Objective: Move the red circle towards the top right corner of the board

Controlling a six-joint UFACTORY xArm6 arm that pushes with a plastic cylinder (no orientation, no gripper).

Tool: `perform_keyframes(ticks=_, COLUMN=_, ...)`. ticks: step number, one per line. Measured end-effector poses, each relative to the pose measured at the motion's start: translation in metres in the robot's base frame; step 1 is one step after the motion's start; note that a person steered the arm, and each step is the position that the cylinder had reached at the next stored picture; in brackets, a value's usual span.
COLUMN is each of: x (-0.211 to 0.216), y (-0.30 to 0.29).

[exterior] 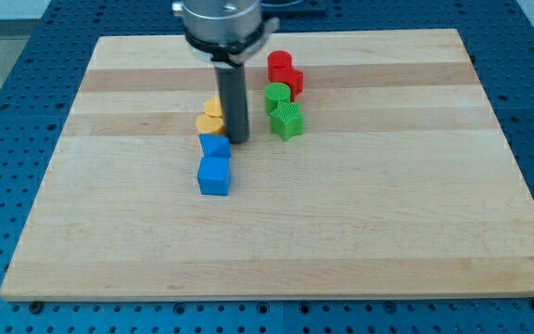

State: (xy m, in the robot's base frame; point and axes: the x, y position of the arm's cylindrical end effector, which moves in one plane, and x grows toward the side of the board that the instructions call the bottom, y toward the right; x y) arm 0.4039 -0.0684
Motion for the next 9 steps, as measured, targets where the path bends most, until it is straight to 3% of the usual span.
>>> perform_keyframes(ticks=2, x=-0.084, y=-0.03)
perform_keyframes(ticks=4, x=-0.143, y=0.011)
perform_keyframes(ticks=5, x=-0.142, y=0.043)
perform_keyframes(ticks=7, x=-0.114, y=0.048)
perform_keyframes(ticks=9, x=-0.116, y=0.129)
